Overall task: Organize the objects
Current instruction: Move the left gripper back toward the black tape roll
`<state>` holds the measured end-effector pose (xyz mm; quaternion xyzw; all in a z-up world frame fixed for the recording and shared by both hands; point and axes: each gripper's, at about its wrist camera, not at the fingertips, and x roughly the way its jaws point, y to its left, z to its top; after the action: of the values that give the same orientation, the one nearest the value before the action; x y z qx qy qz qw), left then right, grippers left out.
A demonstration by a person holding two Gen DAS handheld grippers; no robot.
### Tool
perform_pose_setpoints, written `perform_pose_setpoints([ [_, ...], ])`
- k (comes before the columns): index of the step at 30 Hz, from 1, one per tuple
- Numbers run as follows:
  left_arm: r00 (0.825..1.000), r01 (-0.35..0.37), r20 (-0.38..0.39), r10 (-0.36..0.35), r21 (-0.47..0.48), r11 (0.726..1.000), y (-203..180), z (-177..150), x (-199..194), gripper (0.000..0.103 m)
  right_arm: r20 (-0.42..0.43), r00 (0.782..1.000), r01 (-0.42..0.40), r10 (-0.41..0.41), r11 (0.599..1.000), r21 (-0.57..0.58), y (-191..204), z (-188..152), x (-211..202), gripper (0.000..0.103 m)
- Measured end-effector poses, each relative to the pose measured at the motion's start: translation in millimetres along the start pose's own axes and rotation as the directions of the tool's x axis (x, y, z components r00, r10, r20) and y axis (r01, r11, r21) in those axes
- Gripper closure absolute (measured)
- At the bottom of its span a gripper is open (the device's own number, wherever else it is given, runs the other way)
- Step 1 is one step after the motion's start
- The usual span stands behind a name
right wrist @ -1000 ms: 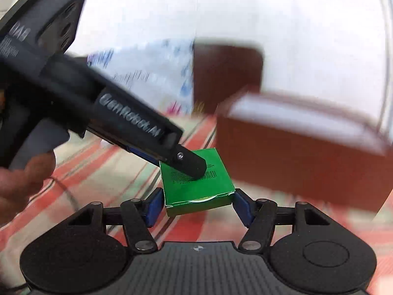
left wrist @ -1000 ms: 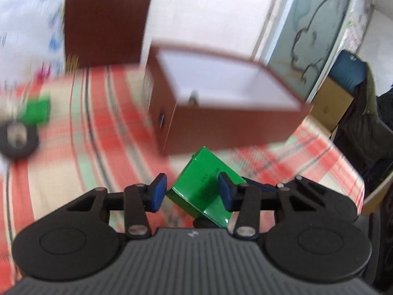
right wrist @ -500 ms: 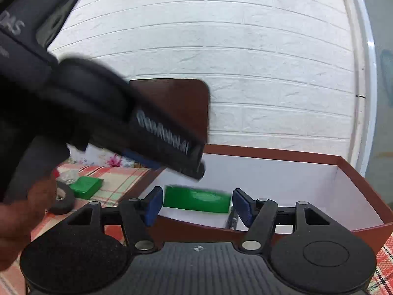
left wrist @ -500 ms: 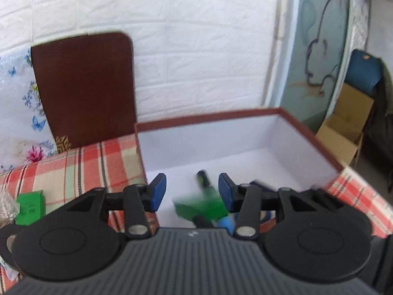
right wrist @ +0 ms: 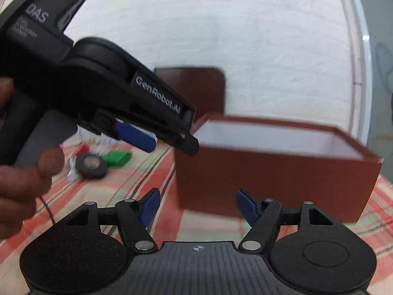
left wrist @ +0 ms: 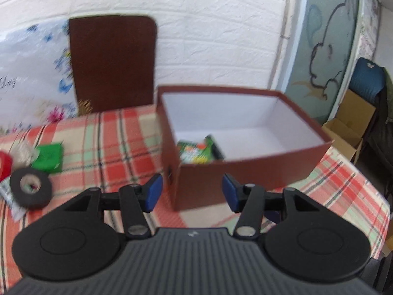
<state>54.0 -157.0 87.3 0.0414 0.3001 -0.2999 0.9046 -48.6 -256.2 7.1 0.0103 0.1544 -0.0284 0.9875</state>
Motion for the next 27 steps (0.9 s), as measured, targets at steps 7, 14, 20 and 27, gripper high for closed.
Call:
perform_pose_setpoints([
  [7, 0.974, -0.168, -0.162, 0.159, -0.045, 0.985, 38.4, -44.0, 12.9, 0.047, -0.155, 0.988, -0.002, 0.007, 0.999, 0.033, 8.8, -9.5, 4.4, 0.035],
  [14, 0.939, -0.279, -0.224, 0.26, -0.058, 0.958, 70.9, -64.5, 20.8, 0.046, -0.226, 0.974, -0.02, 0.025, 1.0, 0.023, 20.5, -12.2, 12.5, 0.038],
  [20, 0.935, -0.311, -0.197, 0.296, -0.047, 0.949, 81.9, -69.3, 17.4, 0.043, -0.262, 0.963, -0.074, 0.056, 0.996, -0.058, 36.9, -12.6, 25.2, 0.038],
  [27, 0.932, -0.339, -0.156, 0.326, -0.066, 0.938, 109.7, -79.8, 5.2, 0.04, -0.286, 0.955, -0.111, 0.074, 0.987, -0.119, 56.6, -12.0, 31.8, 0.039],
])
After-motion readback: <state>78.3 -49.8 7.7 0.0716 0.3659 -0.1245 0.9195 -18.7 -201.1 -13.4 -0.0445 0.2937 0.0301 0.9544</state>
